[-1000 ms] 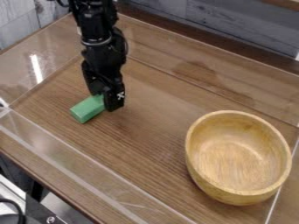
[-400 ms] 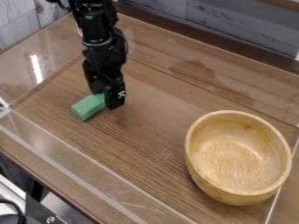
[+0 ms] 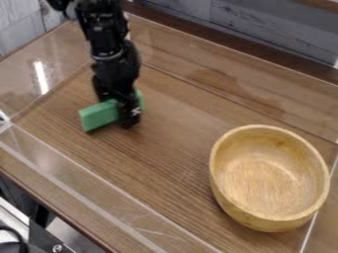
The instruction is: Put the green block in the brown bowl
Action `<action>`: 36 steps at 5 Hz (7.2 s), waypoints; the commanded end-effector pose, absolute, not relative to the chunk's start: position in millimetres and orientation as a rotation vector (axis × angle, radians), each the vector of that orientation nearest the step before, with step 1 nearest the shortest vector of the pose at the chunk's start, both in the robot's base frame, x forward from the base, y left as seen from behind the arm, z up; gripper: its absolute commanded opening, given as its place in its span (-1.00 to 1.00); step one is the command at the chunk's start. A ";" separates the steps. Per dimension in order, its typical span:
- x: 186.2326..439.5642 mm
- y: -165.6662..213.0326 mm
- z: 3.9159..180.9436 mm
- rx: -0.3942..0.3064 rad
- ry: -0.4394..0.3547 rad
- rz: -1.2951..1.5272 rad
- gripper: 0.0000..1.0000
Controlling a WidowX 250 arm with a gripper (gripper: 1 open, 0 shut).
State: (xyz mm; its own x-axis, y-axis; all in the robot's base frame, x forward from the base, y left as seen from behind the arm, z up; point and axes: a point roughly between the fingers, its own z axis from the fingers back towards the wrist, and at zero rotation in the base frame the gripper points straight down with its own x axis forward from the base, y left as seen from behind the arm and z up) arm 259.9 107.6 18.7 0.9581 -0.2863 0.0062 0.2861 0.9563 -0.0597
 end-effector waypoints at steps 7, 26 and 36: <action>269.2 29.4 142.4 -0.095 -0.016 -0.094 -1.00; 228.5 -152.3 123.5 -0.168 -0.132 -0.054 -1.00; 234.6 -143.3 124.1 -0.177 -0.125 -0.023 -1.00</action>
State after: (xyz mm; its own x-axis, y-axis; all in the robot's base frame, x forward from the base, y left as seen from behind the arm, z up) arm 228.3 -142.3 109.8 0.9968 -0.0204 0.0774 0.0318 0.9884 -0.1488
